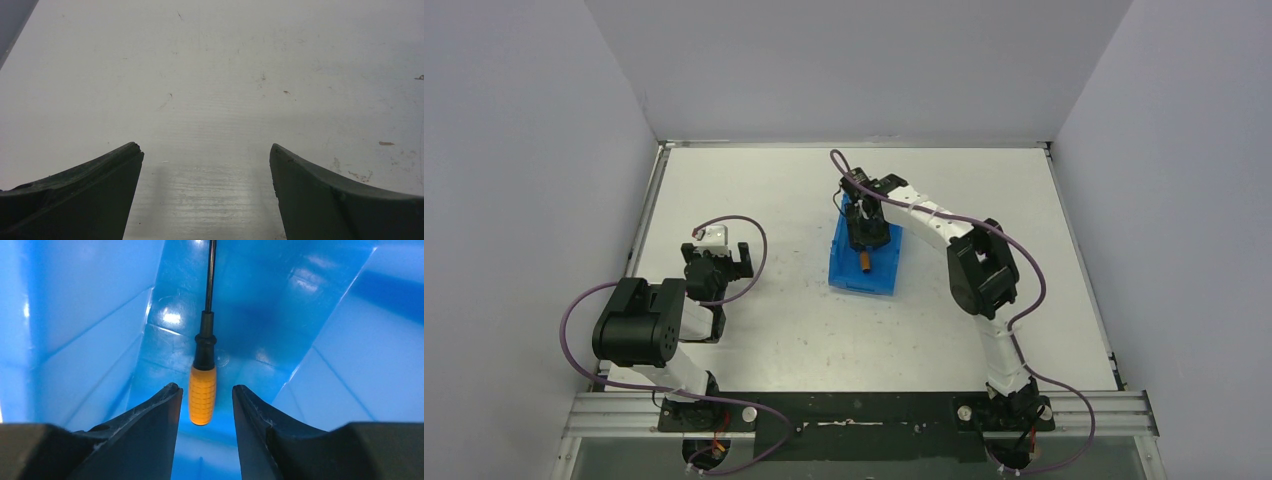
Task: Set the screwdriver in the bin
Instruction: Place the screwdriver in the bin, then reset both arms
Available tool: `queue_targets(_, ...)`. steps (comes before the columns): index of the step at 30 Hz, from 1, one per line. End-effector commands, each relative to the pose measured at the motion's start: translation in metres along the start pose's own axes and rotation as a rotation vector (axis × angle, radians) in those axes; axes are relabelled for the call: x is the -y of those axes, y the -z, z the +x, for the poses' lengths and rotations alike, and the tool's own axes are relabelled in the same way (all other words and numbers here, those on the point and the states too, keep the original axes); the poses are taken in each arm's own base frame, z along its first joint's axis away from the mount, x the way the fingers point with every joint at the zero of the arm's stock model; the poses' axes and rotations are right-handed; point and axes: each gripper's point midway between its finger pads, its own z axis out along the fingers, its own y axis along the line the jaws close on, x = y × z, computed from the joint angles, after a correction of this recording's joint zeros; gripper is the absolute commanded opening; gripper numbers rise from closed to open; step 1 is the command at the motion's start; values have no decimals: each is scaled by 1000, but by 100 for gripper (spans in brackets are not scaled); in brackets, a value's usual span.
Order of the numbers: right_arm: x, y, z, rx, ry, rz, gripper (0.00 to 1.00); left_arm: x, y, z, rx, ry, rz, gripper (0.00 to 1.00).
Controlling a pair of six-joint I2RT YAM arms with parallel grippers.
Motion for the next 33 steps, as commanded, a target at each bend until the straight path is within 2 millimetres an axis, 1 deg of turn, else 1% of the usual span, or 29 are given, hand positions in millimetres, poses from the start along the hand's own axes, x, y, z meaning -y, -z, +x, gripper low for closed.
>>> queue_targets(1,-3,45,-34,147,-15,9,43,1,-6,-24,82,8,6,97)
queue_targets(4,-1,67,-44,194,-19,15,43,1,-6,-23,81,9,6,97)
queue_targets(8,4,102,-57,273,-30,19,45,1,-6,-24,81,9,6,97)
queue_targets(11,8,126,-65,330,-30,13,50,1,-6,-24,81,9,6,97)
queue_targets(12,9,132,-67,347,-30,9,55,1,-6,-24,82,8,6,97)
queue_targets(13,12,139,-70,368,-35,7,61,1,-6,-23,81,9,6,97)
queue_targets(14,15,144,-73,385,-37,5,74,1,-6,-23,81,9,6,97)
queue_targets(15,18,153,-77,414,-43,-5,86,1,-6,-23,80,9,6,97)
queue_targets(16,22,159,-79,430,-43,-10,96,1,-6,-24,81,8,6,97)
queue_targets(17,25,165,-82,456,-40,-21,100,1,-6,-23,81,8,6,97)
queue_targets(20,38,179,-93,530,-52,-77,100,1,-6,-23,80,8,6,97)
queue_targets(22,52,182,-94,552,-71,-106,100,1,-6,-24,81,9,7,97)
queue_targets(23,58,185,-94,567,-76,-115,100,1,-6,-23,81,9,7,97)
queue_targets(24,66,181,-90,566,-82,-115,100,1,-6,-24,82,9,6,97)
queue_targets(29,93,187,-84,651,-88,-165,100,1,-6,-24,82,9,6,97)
queue_targets(31,109,187,-82,689,-99,-152,100,1,-6,-24,82,8,6,97)
queue_targets(33,135,182,-78,709,-133,-117,100,1,-6,-24,82,9,6,97)
